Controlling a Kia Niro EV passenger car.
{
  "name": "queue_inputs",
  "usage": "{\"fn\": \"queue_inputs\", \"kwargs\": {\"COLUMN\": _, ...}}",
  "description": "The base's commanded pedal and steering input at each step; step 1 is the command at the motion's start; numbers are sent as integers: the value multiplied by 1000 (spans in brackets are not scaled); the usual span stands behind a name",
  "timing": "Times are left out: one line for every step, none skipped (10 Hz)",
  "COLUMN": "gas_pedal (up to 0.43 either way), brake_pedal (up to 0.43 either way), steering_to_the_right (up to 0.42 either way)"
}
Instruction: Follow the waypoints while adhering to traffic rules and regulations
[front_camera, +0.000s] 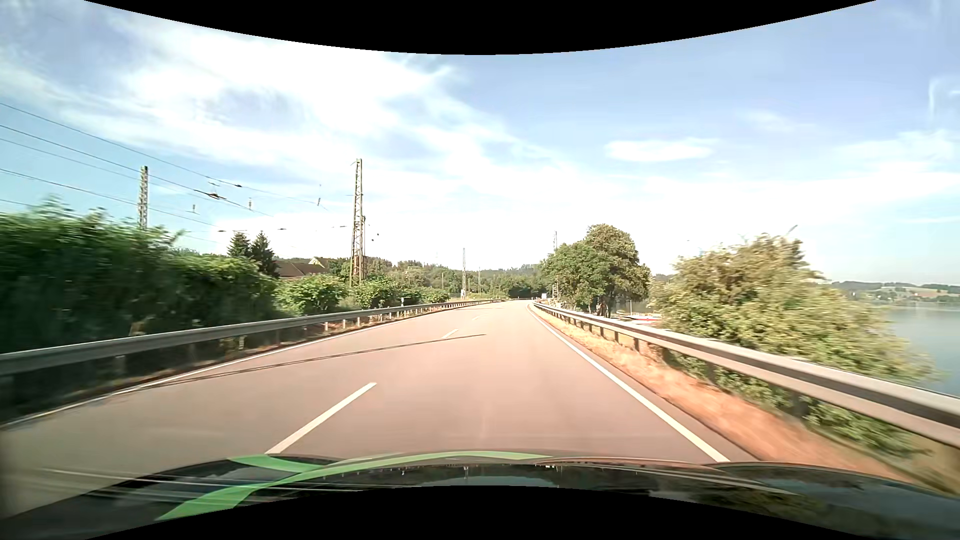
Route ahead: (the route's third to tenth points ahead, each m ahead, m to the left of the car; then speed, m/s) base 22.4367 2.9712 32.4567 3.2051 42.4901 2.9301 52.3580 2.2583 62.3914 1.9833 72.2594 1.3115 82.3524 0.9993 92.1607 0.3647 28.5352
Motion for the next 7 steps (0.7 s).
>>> {"fn": "queue_inputs", "kwargs": {"gas_pedal": 177, "brake_pedal": 0, "steering_to_the_right": 1}}
{"fn": "queue_inputs", "kwargs": {"gas_pedal": 177, "brake_pedal": 0, "steering_to_the_right": 3}}
{"fn": "queue_inputs", "kwargs": {"gas_pedal": 177, "brake_pedal": 0, "steering_to_the_right": 3}}
{"fn": "queue_inputs", "kwargs": {"gas_pedal": 177, "brake_pedal": 0, "steering_to_the_right": 4}}
{"fn": "queue_inputs", "kwargs": {"gas_pedal": 177, "brake_pedal": 0, "steering_to_the_right": 4}}
{"fn": "queue_inputs", "kwargs": {"gas_pedal": 177, "brake_pedal": 0, "steering_to_the_right": 3}}
{"fn": "queue_inputs", "kwargs": {"gas_pedal": 177, "brake_pedal": 0, "steering_to_the_right": 4}}
